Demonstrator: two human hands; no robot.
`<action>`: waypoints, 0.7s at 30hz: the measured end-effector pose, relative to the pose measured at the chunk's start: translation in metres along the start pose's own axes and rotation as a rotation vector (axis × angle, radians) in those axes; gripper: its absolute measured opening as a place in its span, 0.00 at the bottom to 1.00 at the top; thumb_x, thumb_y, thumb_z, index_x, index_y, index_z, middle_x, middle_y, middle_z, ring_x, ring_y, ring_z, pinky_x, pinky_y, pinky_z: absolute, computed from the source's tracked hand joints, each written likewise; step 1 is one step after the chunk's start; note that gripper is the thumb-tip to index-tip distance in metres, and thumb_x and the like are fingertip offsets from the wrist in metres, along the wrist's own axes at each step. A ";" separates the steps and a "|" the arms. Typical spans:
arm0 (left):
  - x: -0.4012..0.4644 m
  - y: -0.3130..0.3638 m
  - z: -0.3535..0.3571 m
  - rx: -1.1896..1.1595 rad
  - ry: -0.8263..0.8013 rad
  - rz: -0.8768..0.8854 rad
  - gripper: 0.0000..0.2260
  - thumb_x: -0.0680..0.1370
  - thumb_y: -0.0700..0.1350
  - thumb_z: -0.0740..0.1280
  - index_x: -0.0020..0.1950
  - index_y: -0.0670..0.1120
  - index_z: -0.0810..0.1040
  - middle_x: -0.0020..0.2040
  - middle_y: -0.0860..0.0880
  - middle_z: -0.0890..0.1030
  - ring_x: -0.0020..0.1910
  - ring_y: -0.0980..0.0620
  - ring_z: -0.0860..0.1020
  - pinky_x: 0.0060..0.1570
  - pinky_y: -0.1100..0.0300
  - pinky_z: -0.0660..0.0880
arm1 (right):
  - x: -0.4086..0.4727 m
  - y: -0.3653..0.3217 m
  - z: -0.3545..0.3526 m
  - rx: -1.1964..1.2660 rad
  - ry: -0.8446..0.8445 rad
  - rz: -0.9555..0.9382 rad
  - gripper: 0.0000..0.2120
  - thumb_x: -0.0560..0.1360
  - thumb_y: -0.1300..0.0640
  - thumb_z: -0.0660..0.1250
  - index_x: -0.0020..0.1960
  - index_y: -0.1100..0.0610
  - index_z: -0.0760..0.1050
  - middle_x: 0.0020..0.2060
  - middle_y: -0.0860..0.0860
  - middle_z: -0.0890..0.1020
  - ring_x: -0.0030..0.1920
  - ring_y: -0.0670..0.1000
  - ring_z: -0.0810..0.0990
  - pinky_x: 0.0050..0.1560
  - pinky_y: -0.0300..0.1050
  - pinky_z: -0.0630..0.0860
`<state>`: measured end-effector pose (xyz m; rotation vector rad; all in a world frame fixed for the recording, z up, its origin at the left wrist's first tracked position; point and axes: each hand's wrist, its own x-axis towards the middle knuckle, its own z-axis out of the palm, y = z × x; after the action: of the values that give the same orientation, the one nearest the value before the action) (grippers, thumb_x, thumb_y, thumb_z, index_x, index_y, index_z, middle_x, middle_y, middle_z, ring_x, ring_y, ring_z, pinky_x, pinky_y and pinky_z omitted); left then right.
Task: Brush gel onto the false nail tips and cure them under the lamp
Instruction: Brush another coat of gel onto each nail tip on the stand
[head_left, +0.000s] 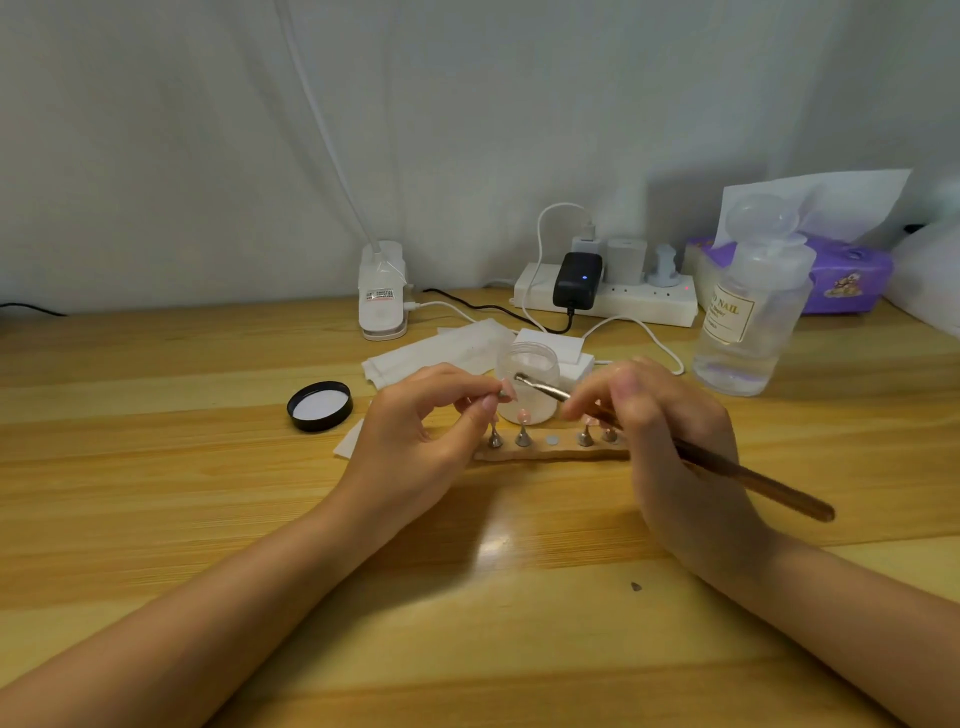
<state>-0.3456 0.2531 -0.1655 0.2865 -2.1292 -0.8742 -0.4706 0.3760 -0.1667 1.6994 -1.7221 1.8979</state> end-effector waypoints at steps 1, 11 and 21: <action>0.000 0.000 0.000 0.002 -0.001 -0.002 0.10 0.74 0.35 0.67 0.48 0.49 0.80 0.43 0.52 0.82 0.43 0.54 0.78 0.45 0.68 0.73 | 0.001 0.000 0.001 -0.028 -0.013 -0.009 0.16 0.76 0.52 0.52 0.38 0.52 0.76 0.35 0.40 0.77 0.40 0.41 0.76 0.43 0.35 0.70; 0.000 0.000 0.000 0.020 0.020 0.008 0.12 0.74 0.35 0.68 0.49 0.52 0.79 0.42 0.55 0.81 0.43 0.56 0.77 0.45 0.72 0.70 | 0.000 0.000 0.000 -0.048 0.014 -0.071 0.16 0.77 0.55 0.51 0.36 0.47 0.73 0.32 0.42 0.77 0.37 0.43 0.75 0.41 0.36 0.70; 0.000 -0.001 -0.001 0.005 0.008 0.003 0.11 0.74 0.35 0.67 0.49 0.49 0.80 0.43 0.52 0.81 0.44 0.55 0.78 0.46 0.69 0.72 | -0.002 0.003 0.000 0.003 0.006 0.020 0.20 0.77 0.51 0.50 0.33 0.50 0.75 0.31 0.48 0.78 0.36 0.45 0.76 0.41 0.38 0.72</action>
<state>-0.3452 0.2521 -0.1659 0.2886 -2.1246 -0.8643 -0.4718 0.3761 -0.1700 1.6817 -1.7420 1.9129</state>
